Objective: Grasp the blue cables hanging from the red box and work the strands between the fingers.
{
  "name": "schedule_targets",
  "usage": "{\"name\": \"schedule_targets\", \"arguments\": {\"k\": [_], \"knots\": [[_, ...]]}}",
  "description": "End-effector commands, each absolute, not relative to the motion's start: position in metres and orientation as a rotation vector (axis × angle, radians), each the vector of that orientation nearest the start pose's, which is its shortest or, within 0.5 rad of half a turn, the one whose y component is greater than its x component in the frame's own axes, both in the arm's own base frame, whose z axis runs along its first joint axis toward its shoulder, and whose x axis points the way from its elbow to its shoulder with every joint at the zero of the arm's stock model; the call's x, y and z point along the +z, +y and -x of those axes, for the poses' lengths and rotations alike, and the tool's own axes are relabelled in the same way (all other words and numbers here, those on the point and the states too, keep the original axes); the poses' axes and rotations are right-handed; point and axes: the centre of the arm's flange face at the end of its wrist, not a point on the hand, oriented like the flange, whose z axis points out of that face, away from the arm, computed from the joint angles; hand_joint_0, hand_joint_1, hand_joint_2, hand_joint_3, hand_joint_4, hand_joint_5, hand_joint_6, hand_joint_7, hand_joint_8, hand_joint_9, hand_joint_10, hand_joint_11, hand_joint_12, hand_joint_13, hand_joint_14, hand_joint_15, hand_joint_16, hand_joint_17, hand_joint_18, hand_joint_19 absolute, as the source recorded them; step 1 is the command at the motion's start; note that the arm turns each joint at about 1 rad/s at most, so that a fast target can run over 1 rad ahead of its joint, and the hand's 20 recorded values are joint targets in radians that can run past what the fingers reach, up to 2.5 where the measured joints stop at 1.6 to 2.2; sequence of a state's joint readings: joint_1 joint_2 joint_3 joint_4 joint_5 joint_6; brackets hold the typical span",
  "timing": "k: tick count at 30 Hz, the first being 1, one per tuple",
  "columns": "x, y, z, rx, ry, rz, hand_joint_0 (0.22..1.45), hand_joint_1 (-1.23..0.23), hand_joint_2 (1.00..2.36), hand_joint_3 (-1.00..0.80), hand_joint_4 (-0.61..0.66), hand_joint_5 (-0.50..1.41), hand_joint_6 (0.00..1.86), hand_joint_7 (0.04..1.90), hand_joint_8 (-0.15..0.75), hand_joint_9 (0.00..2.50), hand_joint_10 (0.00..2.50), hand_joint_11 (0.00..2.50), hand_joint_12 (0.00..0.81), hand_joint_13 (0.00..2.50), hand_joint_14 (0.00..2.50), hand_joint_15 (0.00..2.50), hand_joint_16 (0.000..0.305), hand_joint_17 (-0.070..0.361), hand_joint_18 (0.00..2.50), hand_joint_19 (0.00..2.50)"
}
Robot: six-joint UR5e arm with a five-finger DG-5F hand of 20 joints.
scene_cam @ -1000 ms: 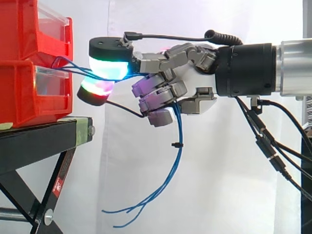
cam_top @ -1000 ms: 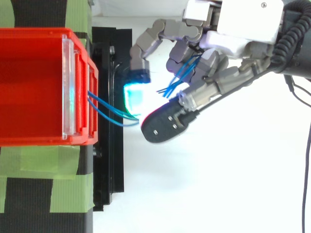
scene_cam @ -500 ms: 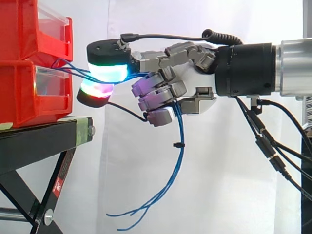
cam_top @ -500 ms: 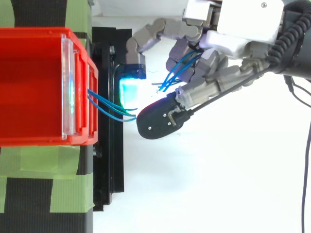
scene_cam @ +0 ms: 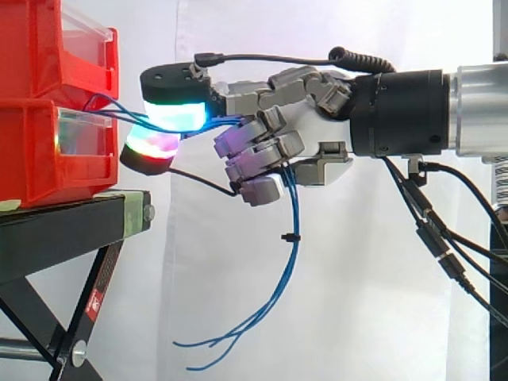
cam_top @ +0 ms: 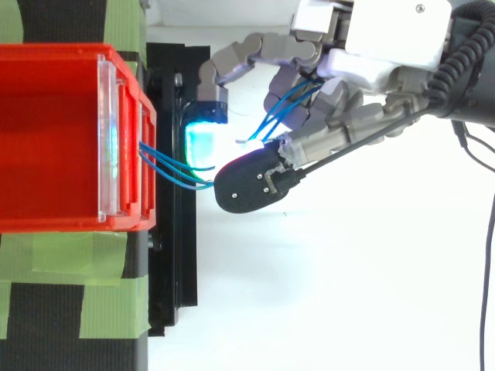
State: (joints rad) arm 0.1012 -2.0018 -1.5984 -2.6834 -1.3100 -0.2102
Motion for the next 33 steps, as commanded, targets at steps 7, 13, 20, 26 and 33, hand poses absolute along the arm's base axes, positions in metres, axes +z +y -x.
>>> {"name": "schedule_targets", "arguments": {"k": [7, 13, 20, 26, 33], "knots": [[0.2753, -0.0950, -0.6383, 0.933, 1.196, -1.137, 1.11, -0.75, 1.01, -0.02, 0.14, 0.04, 1.23, 0.98, 0.481, 1.31, 2.50, 2.50, 0.598, 1.75, 2.50, 1.54, 0.228, 0.171, 2.46, 0.84], [0.2753, -0.0950, -0.6383, 0.933, 1.196, -1.137, 0.91, -0.81, 1.01, -0.63, 0.15, -0.09, 1.51, 0.94, 0.481, 1.31, 2.50, 2.50, 0.598, 1.75, 2.50, 1.54, 0.228, 0.171, 2.46, 0.84], [0.2753, -0.0950, -0.6383, 0.933, 1.196, -1.137, 0.98, -0.76, 1.40, -0.23, -0.08, -0.09, 1.54, 1.20, 0.481, 1.31, 2.50, 2.50, 0.598, 1.75, 2.50, 1.54, 0.228, 0.171, 2.46, 0.84], [0.2753, -0.0950, -0.6383, 0.933, 1.196, -1.137, 1.10, -0.59, 1.10, -0.08, 0.13, 0.34, 0.64, 1.23, 0.481, 1.31, 2.50, 2.50, 0.598, 1.75, 2.50, 1.54, 0.228, 0.171, 2.46, 0.84], [0.2753, -0.0948, -0.6384, 0.934, 1.197, -1.136, 1.21, -0.66, 1.01, -0.08, 0.10, 0.28, 0.91, 1.20, 0.481, 1.31, 2.50, 2.50, 0.598, 1.75, 2.50, 1.54, 0.228, 0.171, 2.46, 0.84]]}}
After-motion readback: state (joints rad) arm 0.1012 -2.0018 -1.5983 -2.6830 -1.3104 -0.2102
